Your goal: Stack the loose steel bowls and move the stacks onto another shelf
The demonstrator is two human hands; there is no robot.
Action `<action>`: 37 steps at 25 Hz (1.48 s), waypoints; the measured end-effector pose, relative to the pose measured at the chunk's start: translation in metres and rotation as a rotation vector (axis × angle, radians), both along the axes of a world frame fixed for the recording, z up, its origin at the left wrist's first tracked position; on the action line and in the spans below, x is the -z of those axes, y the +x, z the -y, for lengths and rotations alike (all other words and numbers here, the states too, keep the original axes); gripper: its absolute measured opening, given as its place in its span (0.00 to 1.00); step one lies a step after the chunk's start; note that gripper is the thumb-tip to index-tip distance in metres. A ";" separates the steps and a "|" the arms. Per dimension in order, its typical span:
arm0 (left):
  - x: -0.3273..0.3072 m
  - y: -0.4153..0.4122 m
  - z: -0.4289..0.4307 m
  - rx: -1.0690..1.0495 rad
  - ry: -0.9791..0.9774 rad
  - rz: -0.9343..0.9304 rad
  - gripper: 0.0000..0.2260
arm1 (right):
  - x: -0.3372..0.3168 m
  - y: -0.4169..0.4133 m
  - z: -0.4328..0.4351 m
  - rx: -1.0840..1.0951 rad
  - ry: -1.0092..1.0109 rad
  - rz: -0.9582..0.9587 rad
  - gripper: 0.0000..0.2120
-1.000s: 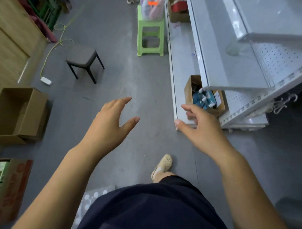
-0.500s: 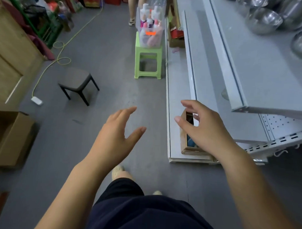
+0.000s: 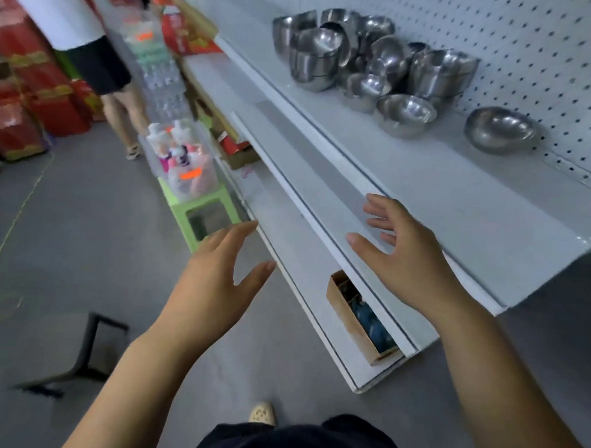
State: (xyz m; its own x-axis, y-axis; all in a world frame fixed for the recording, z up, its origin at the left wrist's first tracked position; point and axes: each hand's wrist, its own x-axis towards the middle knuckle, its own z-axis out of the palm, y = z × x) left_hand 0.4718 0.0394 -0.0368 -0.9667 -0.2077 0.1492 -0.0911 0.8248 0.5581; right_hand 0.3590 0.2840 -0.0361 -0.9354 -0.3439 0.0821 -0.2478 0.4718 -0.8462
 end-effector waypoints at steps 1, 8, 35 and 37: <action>-0.003 -0.017 0.013 0.057 -0.009 -0.002 0.28 | 0.001 -0.004 0.006 0.060 -0.010 -0.007 0.28; 0.002 -0.117 0.020 0.333 0.008 -0.053 0.28 | 0.011 -0.018 -0.002 0.338 -0.005 0.013 0.26; 0.041 -0.403 -0.081 0.198 0.453 -0.285 0.24 | 0.057 -0.264 -0.086 0.958 0.049 -0.184 0.34; 0.042 -0.406 -0.081 0.237 0.469 -0.245 0.23 | 0.059 -0.266 -0.089 0.981 0.028 -0.212 0.28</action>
